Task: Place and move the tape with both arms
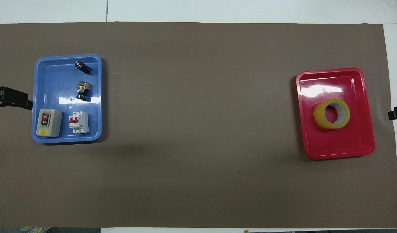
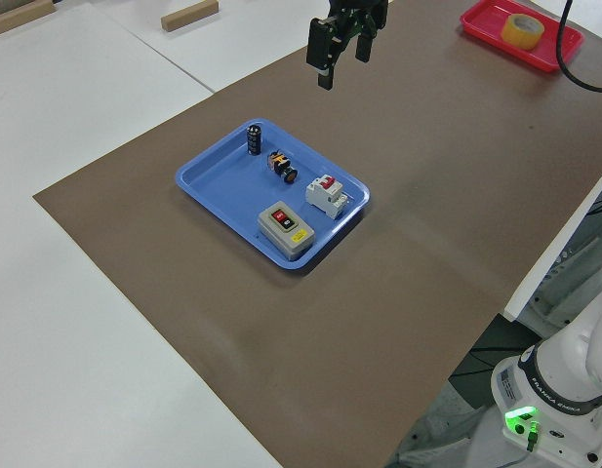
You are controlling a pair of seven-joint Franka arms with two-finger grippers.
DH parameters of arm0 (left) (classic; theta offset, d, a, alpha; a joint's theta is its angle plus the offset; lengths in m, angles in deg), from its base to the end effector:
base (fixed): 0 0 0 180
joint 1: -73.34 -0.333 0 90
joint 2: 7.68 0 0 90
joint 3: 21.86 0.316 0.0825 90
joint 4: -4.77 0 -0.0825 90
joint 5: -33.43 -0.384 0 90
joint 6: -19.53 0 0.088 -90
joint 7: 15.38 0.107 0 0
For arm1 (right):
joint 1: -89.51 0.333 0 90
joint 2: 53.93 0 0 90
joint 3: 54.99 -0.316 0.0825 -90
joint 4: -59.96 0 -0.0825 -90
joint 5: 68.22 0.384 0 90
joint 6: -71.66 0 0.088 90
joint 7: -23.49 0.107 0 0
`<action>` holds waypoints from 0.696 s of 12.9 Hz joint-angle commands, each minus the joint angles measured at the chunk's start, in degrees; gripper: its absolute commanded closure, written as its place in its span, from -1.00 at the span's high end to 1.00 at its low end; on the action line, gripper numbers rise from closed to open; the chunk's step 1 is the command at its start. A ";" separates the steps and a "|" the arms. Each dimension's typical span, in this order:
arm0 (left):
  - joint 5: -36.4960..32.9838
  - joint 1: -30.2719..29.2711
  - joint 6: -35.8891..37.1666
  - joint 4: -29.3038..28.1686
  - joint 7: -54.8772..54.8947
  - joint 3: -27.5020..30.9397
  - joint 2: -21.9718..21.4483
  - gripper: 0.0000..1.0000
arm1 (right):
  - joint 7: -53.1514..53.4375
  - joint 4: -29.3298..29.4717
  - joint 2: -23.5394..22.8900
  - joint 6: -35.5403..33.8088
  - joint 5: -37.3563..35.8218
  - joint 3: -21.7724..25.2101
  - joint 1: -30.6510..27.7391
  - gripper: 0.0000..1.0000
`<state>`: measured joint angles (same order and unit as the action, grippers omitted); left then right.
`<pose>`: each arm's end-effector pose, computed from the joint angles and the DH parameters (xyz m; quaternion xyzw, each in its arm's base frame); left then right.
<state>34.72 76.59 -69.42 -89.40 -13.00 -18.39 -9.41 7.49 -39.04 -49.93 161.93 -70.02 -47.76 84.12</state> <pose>0.5414 0.0001 0.6053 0.9993 -0.0187 -0.0302 0.0129 0.5150 -0.1209 0.5885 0.9986 0.0305 -0.0430 0.0007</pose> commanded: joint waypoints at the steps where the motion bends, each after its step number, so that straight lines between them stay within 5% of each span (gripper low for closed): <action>1: 1.17 -0.79 0.62 -0.50 0.79 -0.39 -0.91 1.00 | 1.15 2.30 -1.00 -0.18 -1.72 -0.20 0.03 1.00; 3: 1.17 -0.79 0.62 -0.50 0.79 -0.39 -0.91 1.00 | 1.15 6.52 -3.99 -4.22 -2.25 -0.29 0.38 1.00; 9: 1.17 -0.70 0.62 -0.50 0.79 -0.39 -0.91 1.00 | 1.15 5.75 -3.38 -5.55 -2.25 -0.64 1.70 1.00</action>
<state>34.72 76.59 -69.42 -89.40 -13.00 -18.39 -9.41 7.50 -34.54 -52.91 157.58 -71.51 -47.85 85.61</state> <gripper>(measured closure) 0.000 0.000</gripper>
